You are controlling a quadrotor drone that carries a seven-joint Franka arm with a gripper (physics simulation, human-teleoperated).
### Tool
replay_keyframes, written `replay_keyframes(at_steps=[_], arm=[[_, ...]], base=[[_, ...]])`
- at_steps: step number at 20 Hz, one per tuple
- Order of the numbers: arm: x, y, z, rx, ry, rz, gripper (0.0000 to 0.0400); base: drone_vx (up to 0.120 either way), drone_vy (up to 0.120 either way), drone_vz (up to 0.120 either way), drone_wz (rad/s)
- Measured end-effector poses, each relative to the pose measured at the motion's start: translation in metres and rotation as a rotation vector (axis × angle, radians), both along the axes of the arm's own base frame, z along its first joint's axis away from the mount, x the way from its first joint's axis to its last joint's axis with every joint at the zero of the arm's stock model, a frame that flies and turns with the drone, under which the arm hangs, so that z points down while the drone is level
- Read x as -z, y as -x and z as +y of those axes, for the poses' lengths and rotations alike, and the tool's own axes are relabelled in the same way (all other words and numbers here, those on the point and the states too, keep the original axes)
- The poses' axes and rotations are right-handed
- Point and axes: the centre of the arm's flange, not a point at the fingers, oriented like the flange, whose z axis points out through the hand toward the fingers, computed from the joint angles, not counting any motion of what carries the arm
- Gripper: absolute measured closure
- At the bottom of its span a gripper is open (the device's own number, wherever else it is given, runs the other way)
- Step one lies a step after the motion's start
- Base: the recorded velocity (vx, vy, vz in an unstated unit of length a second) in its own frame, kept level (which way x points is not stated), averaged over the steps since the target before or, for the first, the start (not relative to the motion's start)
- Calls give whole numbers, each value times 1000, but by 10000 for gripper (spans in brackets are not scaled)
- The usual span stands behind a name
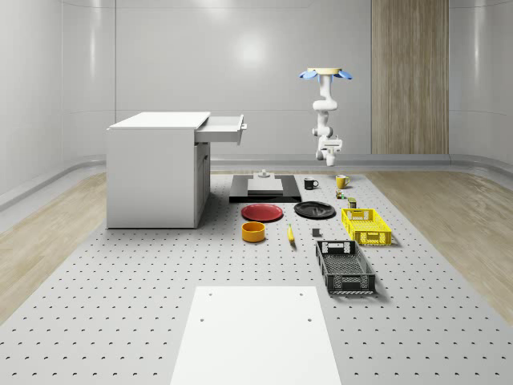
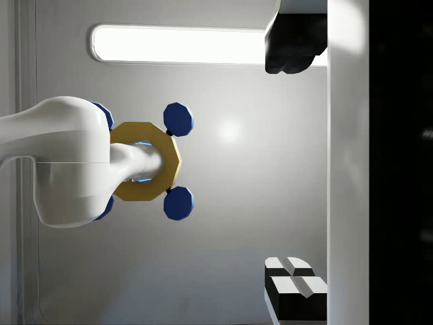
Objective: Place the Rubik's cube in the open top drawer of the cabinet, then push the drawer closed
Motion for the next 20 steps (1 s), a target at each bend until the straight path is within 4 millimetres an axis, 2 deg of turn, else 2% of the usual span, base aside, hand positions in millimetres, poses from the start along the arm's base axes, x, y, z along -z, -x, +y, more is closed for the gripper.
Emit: replay_keyframes(at_steps=[13, 20], arm=[[0, 1, 7, 2, 70, -10, 0], [3, 1, 24, 6, 246, -15, 0]], base=[[120, 0, 0, 0], [120, 0, 0, 0]])
